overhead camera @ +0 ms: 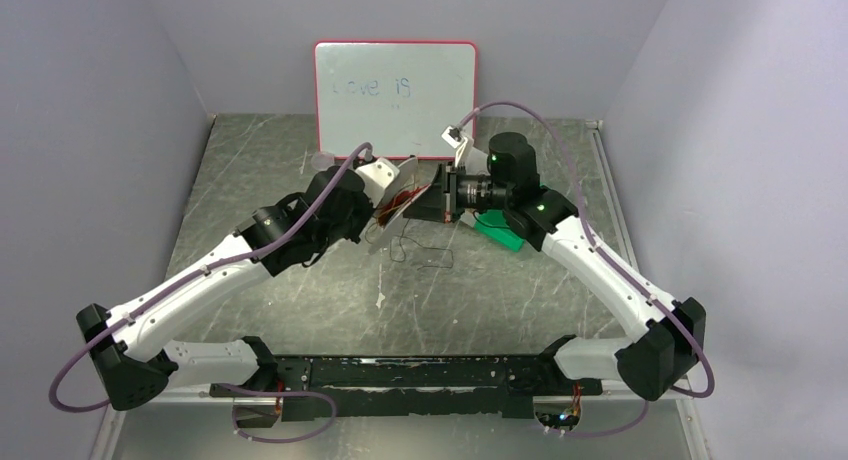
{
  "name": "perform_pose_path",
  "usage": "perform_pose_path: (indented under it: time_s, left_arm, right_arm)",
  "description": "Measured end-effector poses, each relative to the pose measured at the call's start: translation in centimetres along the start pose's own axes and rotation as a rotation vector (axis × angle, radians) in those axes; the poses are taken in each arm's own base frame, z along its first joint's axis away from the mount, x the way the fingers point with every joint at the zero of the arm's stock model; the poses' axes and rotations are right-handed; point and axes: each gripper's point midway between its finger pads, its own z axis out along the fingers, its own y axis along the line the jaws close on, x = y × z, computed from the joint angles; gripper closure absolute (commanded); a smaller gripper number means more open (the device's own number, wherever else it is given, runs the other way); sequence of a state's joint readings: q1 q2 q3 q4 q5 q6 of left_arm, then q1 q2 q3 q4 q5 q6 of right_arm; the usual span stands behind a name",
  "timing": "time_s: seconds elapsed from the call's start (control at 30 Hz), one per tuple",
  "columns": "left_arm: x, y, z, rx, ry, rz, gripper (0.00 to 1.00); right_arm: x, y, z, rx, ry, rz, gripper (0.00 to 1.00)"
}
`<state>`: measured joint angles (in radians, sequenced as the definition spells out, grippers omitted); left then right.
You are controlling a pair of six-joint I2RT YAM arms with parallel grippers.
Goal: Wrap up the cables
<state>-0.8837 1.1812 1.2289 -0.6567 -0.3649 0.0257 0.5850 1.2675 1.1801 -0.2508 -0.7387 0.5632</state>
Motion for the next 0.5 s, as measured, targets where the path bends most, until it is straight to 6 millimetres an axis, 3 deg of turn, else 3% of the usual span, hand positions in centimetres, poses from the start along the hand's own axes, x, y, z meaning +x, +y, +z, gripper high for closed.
perform_pose_path:
  time_s: [0.5]
  left_arm:
    - [-0.4,2.0,-0.7,-0.107,-0.021,-0.029,0.93]
  right_arm:
    - [0.7,5.4,2.5,-0.187,-0.018,0.045,0.94]
